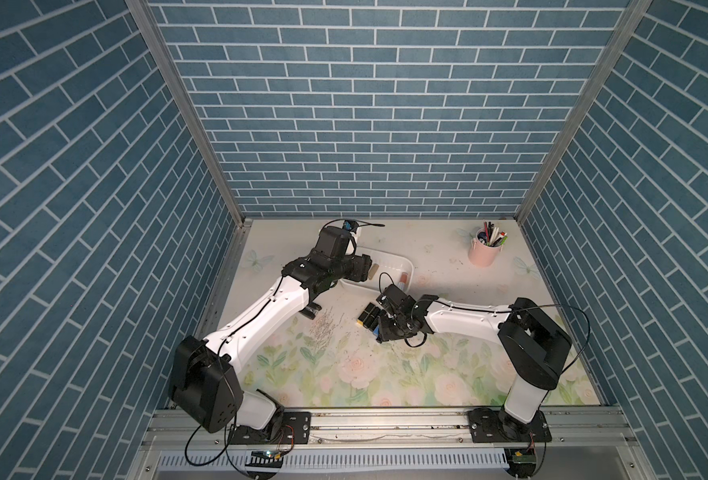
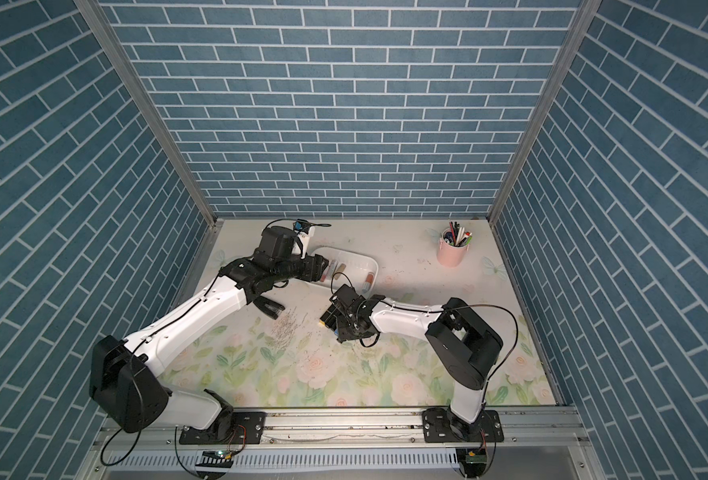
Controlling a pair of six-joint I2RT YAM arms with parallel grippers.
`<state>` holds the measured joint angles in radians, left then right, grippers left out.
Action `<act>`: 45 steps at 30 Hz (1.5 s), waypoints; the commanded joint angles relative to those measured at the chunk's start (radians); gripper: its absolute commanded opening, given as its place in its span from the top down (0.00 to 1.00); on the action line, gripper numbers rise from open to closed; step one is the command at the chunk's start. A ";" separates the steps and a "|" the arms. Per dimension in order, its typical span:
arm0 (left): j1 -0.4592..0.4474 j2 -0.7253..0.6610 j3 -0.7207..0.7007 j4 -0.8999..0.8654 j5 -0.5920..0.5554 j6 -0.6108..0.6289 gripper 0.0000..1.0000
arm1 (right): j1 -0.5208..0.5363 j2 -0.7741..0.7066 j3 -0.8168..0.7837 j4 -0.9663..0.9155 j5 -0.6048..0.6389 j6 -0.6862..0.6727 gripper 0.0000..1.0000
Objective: Put the lipstick into the storage box
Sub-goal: Pick up the lipstick at the center of the board.
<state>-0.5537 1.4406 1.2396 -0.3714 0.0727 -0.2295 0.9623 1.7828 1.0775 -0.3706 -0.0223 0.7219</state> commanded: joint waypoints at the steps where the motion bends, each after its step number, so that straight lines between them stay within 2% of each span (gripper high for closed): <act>1: 0.009 -0.019 -0.028 0.009 0.009 -0.004 0.29 | 0.002 0.035 0.015 -0.028 0.014 -0.008 0.47; 27: 0.033 -0.021 -0.039 0.019 0.033 0.004 0.28 | 0.004 0.011 0.016 -0.140 0.035 -0.007 0.48; 30: 0.037 -0.016 -0.040 0.022 0.041 0.004 0.28 | 0.004 0.021 0.002 -0.130 0.025 -0.009 0.52; 39: 0.054 -0.020 -0.043 0.026 0.076 -0.003 0.28 | 0.003 0.005 -0.010 -0.144 0.048 -0.009 0.82; 45: 0.087 -0.028 -0.033 0.047 0.179 -0.035 0.27 | -0.014 -0.073 -0.005 -0.178 0.105 -0.016 0.85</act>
<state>-0.4881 1.4342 1.2057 -0.3553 0.1810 -0.2417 0.9577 1.7790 1.0809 -0.4950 0.0246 0.7147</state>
